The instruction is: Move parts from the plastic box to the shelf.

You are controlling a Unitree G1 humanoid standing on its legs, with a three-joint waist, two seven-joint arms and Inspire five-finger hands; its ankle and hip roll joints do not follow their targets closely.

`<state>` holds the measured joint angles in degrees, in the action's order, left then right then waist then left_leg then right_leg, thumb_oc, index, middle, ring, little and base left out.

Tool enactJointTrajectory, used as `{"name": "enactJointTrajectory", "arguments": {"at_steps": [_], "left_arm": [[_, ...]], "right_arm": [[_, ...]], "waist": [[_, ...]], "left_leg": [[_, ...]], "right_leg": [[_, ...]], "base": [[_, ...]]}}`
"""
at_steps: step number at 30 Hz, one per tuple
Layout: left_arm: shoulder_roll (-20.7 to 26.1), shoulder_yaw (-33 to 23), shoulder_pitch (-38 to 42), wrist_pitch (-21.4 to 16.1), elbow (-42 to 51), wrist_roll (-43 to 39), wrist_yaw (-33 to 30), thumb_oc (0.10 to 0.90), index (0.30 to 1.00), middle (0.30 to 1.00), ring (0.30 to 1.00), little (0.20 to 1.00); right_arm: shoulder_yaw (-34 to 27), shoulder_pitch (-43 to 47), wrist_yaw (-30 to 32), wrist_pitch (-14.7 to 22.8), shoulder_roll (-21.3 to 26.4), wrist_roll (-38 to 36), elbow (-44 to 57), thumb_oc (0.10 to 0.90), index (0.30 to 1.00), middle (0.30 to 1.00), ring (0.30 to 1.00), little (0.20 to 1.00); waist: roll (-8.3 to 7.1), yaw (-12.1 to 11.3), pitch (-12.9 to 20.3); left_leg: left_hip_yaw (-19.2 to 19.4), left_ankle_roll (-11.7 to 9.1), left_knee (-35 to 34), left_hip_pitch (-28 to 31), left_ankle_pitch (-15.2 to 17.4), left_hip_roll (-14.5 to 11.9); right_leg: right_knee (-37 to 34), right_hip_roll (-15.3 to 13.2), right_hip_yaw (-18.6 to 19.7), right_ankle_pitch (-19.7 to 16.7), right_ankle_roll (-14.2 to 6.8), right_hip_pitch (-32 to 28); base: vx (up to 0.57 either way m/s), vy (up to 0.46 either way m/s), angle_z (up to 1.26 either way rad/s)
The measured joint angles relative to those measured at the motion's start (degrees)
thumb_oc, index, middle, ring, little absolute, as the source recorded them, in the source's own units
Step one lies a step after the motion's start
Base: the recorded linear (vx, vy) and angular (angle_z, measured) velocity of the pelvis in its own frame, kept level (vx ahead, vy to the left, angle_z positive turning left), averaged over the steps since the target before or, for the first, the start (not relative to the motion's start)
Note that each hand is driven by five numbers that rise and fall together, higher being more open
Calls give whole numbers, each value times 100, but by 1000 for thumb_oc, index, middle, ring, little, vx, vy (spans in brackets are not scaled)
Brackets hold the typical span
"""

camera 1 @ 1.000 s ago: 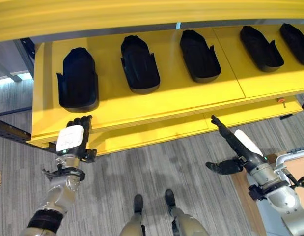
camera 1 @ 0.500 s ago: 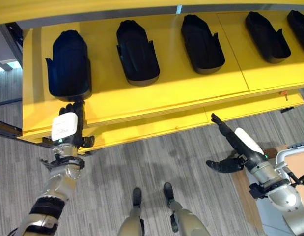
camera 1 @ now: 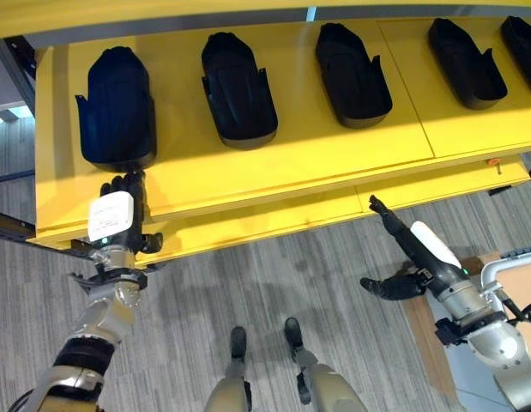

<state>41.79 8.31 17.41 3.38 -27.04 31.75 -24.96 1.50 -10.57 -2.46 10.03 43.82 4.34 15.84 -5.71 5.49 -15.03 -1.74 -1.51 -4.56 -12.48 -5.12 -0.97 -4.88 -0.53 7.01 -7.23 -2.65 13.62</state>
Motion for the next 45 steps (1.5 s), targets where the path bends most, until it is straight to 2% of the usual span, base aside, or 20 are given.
{"name": "enactJointTrajectory", "arguments": {"at_steps": [32,45], "left_arm": [[28,59,195,42,-63,-5,-66,900,1000,1000,1000,1000],[190,167,242,38,-61,-4,-63,900,1000,1000,1000,1000]], "right_arm": [[3,48,124,72,7,0,0,900,1000,1000,1000,1000],[5,56,151,76,7,0,0,900,1000,1000,1000,1000]], "waist": [[-38,30,-19],[-72,39,-36]], "left_leg": [[17,0,0,-37,0,1],[30,0,1,-48,0,1]], "right_leg": [[0,-1,19,-6,-6,44],[1,-1,29,-10,-9,62]], "base": [[0,0,0],[0,0,0]]}}
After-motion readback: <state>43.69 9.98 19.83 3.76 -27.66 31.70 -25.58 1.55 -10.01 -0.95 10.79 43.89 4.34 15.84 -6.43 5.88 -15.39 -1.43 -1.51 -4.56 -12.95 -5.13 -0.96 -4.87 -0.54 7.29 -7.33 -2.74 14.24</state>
